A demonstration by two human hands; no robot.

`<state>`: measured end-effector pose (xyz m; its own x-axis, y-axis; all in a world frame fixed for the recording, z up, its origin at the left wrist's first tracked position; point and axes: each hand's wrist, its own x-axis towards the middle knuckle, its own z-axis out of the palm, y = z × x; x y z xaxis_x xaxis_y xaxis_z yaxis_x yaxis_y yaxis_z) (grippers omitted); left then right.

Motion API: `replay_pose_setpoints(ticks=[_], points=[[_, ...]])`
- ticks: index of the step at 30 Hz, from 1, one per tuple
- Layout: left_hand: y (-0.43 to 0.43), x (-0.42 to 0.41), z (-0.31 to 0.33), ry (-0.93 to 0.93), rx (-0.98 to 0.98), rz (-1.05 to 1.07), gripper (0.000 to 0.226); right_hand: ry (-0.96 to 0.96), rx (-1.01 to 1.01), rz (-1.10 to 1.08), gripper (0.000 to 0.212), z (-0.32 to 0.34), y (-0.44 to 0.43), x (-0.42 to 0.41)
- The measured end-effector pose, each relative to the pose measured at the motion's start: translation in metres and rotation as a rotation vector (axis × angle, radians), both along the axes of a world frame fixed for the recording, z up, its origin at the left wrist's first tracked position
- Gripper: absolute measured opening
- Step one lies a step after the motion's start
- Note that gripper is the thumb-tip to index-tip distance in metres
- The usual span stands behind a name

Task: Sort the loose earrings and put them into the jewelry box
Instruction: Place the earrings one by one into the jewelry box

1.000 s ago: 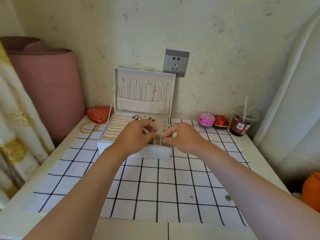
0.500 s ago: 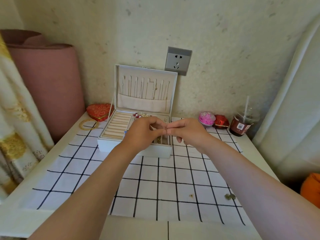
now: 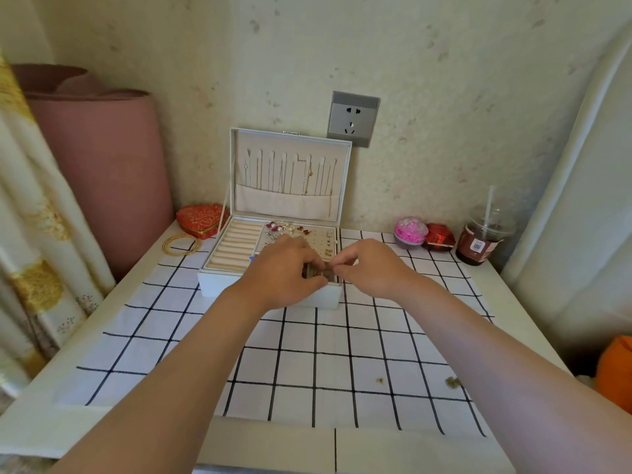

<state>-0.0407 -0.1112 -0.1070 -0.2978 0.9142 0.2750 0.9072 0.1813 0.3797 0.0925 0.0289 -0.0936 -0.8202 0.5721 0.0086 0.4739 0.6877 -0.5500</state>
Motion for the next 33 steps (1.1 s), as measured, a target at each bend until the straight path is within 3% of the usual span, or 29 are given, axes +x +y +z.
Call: replay_pose_setpoints(ticks=[4, 8, 15, 20, 33], points=[[0.001, 0.012, 0.007, 0.021, 0.024, -0.022, 0.023, 0.054, -0.014, 0.016, 0.011, 0.011, -0.002, 0.023], [-0.001, 0.036, 0.008, -0.035, 0.014, -0.107, 0.017, -0.099, -0.073, 0.109, 0.008, 0.015, -0.009, 0.055], [-0.011, 0.078, -0.003, -0.06, -0.346, -0.257, 0.018, -0.423, -0.154, 0.216, 0.018, 0.007, -0.022, 0.103], [-0.017, 0.09, -0.013, -0.124, -0.493, -0.268, 0.021, -0.451, -0.174, 0.222, 0.021, 0.003, -0.035, 0.112], [-0.021, 0.093, -0.018, -0.234, -0.409, -0.237, 0.024, -0.378, -0.143, 0.19, 0.005, 0.001, -0.022, 0.102]])
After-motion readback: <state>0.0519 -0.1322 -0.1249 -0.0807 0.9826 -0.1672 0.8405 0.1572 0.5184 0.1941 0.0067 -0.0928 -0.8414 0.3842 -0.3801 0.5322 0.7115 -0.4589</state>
